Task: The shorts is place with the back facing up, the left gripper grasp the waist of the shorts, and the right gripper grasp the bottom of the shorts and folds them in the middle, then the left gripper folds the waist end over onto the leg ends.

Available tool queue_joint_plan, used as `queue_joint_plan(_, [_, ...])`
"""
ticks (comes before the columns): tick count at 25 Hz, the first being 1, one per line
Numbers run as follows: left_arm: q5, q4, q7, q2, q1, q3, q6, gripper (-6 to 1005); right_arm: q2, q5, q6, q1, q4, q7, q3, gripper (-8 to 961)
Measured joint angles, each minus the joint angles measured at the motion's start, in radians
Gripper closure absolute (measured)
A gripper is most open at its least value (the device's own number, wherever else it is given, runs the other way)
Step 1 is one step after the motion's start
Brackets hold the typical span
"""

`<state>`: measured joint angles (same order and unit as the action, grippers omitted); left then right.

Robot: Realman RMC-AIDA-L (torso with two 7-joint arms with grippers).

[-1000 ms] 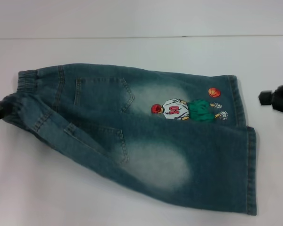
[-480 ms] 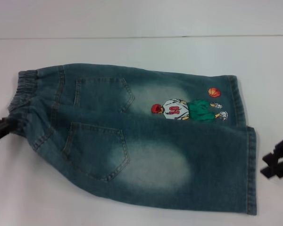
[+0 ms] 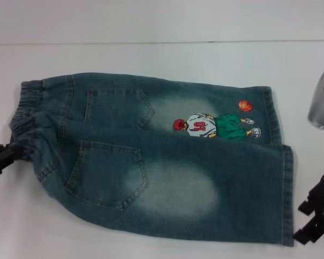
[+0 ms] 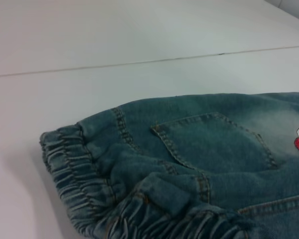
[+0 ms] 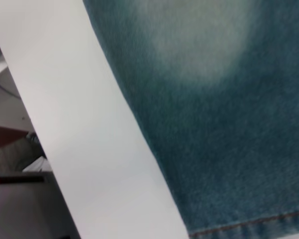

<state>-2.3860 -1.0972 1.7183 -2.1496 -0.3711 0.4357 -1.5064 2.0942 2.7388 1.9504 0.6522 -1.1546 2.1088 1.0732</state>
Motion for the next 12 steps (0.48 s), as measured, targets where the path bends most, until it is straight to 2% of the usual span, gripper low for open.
queue_joint_plan(9, [0.001, 0.002, -0.018, 0.001, 0.014, 0.000, 0.002, 919, 0.001, -0.002, -0.050, 0.013, 0.087, 0.073, 0.106, 173])
queue_joint_plan(12, [0.001, 0.002, -0.019, 0.001, 0.015, 0.000, 0.008, 919, 0.001, -0.002, -0.056, 0.018, 0.119, 0.080, 0.116, 173])
